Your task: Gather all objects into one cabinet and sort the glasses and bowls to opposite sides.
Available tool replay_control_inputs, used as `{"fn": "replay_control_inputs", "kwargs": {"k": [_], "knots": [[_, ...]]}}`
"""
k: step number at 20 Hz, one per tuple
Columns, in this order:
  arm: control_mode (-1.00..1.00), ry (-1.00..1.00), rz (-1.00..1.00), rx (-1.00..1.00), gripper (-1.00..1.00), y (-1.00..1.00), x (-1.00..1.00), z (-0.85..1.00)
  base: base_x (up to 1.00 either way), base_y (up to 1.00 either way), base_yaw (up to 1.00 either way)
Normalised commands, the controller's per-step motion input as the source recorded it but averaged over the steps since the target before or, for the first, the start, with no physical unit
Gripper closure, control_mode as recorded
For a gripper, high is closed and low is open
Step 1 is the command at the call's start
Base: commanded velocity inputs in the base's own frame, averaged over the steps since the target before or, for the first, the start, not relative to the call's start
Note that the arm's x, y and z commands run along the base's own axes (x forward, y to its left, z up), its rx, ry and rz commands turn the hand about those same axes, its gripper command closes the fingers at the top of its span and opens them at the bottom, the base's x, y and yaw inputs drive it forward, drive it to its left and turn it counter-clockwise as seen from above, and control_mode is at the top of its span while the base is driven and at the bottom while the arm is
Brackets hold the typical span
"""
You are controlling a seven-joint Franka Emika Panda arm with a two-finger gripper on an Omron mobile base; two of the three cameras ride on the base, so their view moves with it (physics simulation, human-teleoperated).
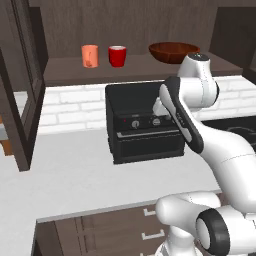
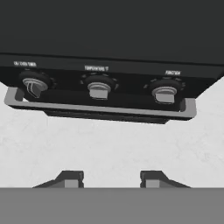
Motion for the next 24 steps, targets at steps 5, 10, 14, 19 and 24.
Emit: {"fn": "replay_control_inputs", "kwargs": {"k": [5, 10, 14, 19, 24], "knots": [[-1.0, 0.0, 0.0, 0.0, -1.0, 0.0, -0.02, 0.0, 0.0, 0.0, 0.0], [-1.0, -0.01, 0.0, 0.0, -1.0, 0.0, -0.05, 0.0, 0.0, 0.0, 0.0], [1.0, -0.02, 0.0, 0.0, -1.0, 0.0, -0.06, 0.0, -0.03, 0.0, 0.0], [1.0, 0.0, 0.0, 0.0, -1.0, 0.0, 0.0, 0.0, -0.45, 0.0, 0.0], [1.0, 0.0, 0.0, 0.0, -1.0, 0.0, 0.0, 0.0, -0.92, -0.01, 0.0]]}}
